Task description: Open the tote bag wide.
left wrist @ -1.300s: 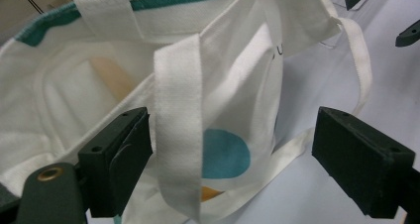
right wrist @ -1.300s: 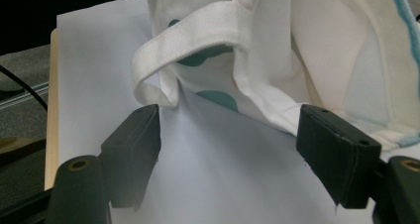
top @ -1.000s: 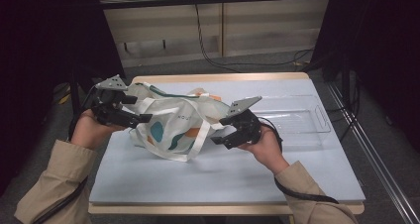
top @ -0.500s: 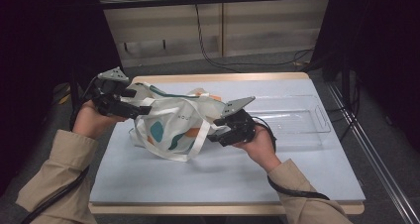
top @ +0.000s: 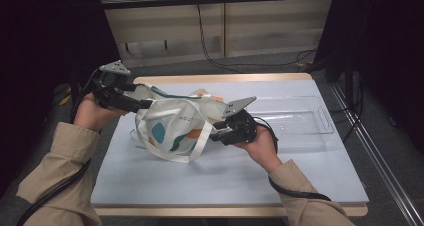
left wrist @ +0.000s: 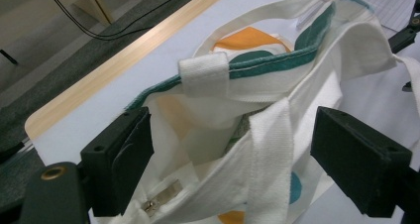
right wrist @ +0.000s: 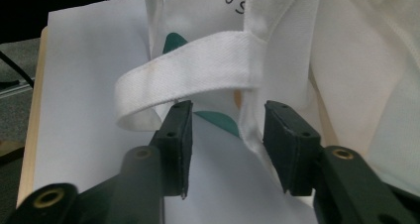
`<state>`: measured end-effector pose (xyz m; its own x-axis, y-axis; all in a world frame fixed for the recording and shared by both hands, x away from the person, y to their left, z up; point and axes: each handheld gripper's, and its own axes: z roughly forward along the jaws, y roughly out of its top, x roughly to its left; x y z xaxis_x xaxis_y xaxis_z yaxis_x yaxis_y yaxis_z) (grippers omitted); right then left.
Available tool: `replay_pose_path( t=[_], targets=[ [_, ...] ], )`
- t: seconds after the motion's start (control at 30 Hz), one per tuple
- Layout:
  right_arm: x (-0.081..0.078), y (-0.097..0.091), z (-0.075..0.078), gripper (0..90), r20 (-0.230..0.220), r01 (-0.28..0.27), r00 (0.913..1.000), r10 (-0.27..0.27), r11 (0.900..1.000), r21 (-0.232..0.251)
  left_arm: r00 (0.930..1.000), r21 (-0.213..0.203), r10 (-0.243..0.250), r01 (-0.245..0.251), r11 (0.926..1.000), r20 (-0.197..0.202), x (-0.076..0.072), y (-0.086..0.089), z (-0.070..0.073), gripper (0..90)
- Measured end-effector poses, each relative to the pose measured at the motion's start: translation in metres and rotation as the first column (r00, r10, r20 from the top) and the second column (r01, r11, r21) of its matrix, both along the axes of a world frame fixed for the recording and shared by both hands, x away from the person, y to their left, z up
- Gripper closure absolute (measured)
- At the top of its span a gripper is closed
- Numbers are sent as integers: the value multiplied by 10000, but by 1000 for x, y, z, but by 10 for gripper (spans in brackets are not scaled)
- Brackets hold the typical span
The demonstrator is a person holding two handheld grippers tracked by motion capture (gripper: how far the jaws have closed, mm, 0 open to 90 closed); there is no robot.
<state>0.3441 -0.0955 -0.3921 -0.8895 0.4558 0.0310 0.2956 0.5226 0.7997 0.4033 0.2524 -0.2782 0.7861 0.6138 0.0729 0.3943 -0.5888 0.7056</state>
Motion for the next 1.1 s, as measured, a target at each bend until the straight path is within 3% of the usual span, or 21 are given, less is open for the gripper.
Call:
replay_pose_path(
  t=[0.13, 0.3, 0.33, 0.57, 0.83, 1.1],
  targets=[
    [0, -1, -1, 687, -104, -76, 9999, 75, 9999, -116, 10000, 157, 12, -13, 9999, 60, 4, 1, 2, 166],
    [0, -3, -3, 746, -130, -132, 9998, 130, 9997, -181, 9999, 208, 37, -40, 9998, 141, 7, 2, 3, 172],
    [0, -4, -4, 797, -146, -159, 9998, 156, 9997, -202, 9998, 165, 35, -38, 9999, 180, 8, 2, 3, 175],
    [-3, -7, -5, 866, -29, -242, 9997, 241, 9992, -325, 9998, 186, 76, -80, 9998, 185, 11, 0, 1, 178],
    [-5, -9, -7, 881, 114, -331, 9994, 337, 9983, -489, 9993, 444, -286, 274, 9986, 252, 16, -2, 1, 207],
    [-5, -9, -5, 879, 209, -313, 9993, 323, 9983, -486, 9996, 219, -194, 190, 9996, 214, 20, 3, -1, 254]
  ],
)
